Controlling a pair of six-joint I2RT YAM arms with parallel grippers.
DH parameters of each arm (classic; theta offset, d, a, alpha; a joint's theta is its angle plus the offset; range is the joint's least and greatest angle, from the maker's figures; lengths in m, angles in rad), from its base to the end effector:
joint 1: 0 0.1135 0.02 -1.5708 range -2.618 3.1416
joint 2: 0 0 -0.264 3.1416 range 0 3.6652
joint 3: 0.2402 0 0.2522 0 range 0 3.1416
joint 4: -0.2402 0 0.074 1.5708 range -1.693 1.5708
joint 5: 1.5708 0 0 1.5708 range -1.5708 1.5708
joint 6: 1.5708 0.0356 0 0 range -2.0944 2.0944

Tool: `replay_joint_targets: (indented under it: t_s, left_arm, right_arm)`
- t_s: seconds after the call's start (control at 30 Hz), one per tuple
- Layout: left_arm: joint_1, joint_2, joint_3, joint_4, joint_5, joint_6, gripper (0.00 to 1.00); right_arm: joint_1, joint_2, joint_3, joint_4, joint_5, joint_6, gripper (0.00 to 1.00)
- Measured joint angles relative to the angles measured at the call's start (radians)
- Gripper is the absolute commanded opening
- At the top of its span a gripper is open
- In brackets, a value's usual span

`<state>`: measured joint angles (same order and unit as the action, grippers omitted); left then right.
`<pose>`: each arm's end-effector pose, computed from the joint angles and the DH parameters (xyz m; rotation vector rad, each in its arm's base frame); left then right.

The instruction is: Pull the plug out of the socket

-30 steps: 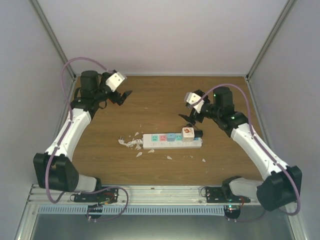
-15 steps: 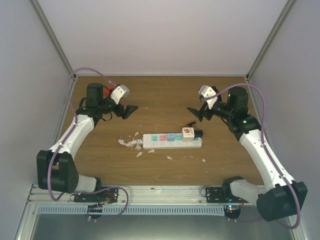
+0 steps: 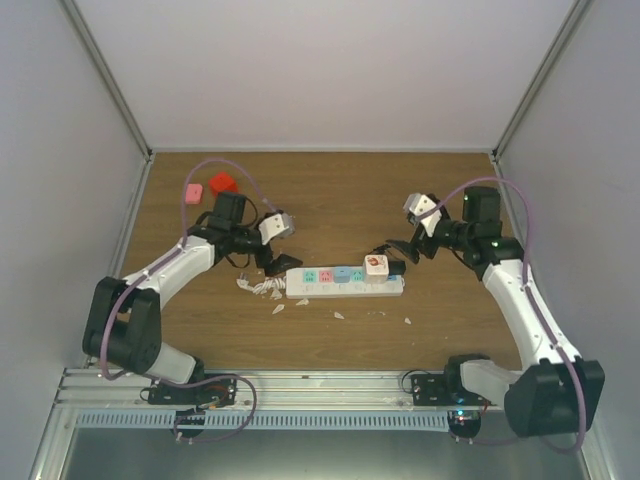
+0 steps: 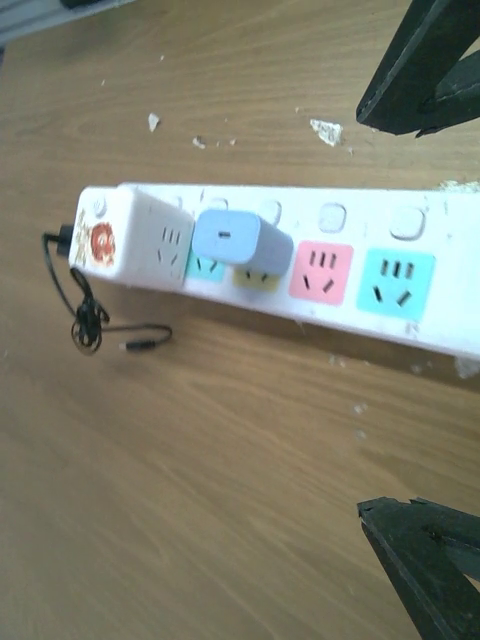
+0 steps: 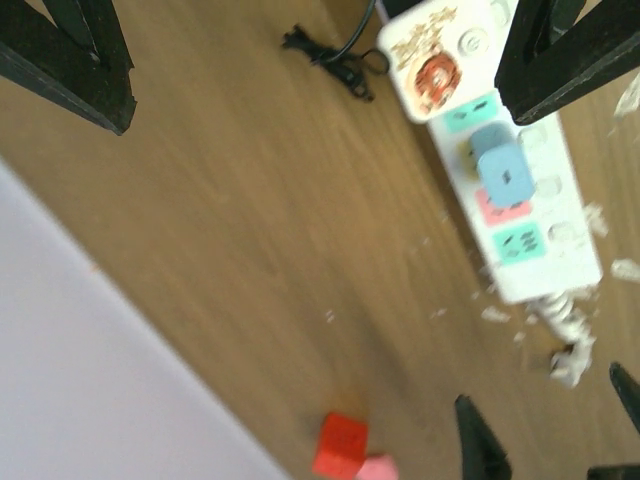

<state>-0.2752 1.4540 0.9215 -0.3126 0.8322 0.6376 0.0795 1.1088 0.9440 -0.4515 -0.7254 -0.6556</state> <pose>0.2775 -0.1057 0.2297 1.2867 1.7923 -0.7970 0.2333 0.0423 0.3107 -1.0889 1.7317 0.4355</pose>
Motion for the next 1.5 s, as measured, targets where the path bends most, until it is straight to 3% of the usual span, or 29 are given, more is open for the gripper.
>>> replay_joint_targets:
  t_s: [0.17,0.4,0.63,1.03,1.5]
  left_arm:
    - [-0.074,0.085,0.015,0.008,0.005,0.028,0.99]
    - [-0.142,0.154,0.017,0.033,0.009,0.029,0.96]
    - [-0.190,0.177,0.010,0.092,0.003,0.030,0.88]
    - [-0.294,0.253,0.012,0.191,-0.079,0.024,0.73]
    - [-0.352,0.304,0.028,0.233,-0.153,0.023,0.60]
  right_arm:
    - [-0.005,0.097,-0.015,-0.092,-0.042,-0.155,0.99]
    - [0.015,0.219,-0.015,-0.163,-0.076,-0.350,0.80]
    - [0.091,0.305,-0.013,-0.186,-0.051,-0.430,0.71]
    - [0.195,0.368,-0.015,-0.156,0.070,-0.430,0.69]
    - [0.201,0.374,-0.035,-0.122,0.150,-0.420,0.71]
